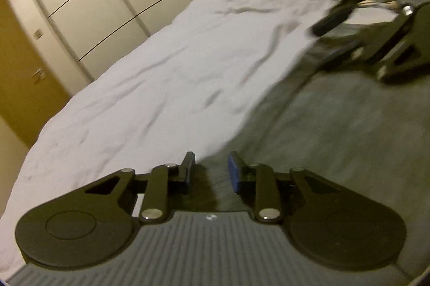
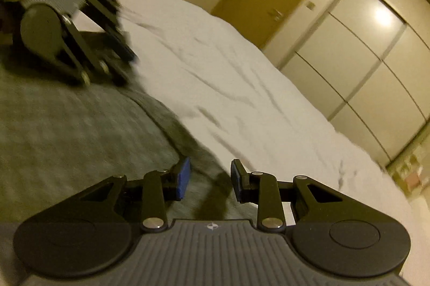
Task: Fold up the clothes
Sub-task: 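Move both open grippers to the ends of the folded grey shorts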
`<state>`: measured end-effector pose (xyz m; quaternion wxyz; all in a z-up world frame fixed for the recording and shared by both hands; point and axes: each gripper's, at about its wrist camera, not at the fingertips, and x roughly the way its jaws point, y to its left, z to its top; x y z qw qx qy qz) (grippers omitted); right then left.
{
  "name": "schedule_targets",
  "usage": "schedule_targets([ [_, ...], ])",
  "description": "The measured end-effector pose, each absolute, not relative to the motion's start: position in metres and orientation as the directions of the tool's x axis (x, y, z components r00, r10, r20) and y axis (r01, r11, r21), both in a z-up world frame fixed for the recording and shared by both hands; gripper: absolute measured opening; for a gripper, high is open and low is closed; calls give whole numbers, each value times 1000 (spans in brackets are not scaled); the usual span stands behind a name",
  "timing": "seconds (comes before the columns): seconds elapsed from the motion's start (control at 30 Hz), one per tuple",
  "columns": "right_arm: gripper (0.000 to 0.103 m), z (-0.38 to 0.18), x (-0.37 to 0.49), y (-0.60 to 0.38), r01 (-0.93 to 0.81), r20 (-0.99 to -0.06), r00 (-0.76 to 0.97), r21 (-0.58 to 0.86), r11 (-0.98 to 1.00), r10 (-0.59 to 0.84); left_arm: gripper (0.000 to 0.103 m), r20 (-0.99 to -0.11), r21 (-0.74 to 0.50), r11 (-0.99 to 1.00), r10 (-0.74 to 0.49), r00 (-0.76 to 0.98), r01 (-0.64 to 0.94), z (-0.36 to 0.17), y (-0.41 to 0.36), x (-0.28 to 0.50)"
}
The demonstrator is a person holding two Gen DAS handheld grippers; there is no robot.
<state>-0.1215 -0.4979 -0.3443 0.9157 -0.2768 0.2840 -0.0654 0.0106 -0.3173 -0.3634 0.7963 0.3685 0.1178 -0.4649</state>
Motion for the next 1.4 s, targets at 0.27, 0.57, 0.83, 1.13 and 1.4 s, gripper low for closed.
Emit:
schedule_targets([
  [0.27,29,-350,-132,-535,102,-512,765,-504,858,-391,24,-520,491,378,-596,612,785,-359,-295,44],
  [0.57,35,-313,-199,-482,160,-424,830,-441,883,-362,23,-449,434,411,-673,588,802,-312,-257,-26],
  [0.83,39,-333,-219,-458,127,-482,822,-363,923,-303,24,-571,375,369,-631,525,850,-352,-261,-49],
  [1.13,41,-337,-203,-463,135,-489,814,-369,920,-315,23,-594,334,406,-610,525,850,-353,-267,-42],
  [1.4,42,-334,-208,-459,143,-494,795,-411,900,-352,23,-593,351,398,-606,531,847,-350,-264,-46],
])
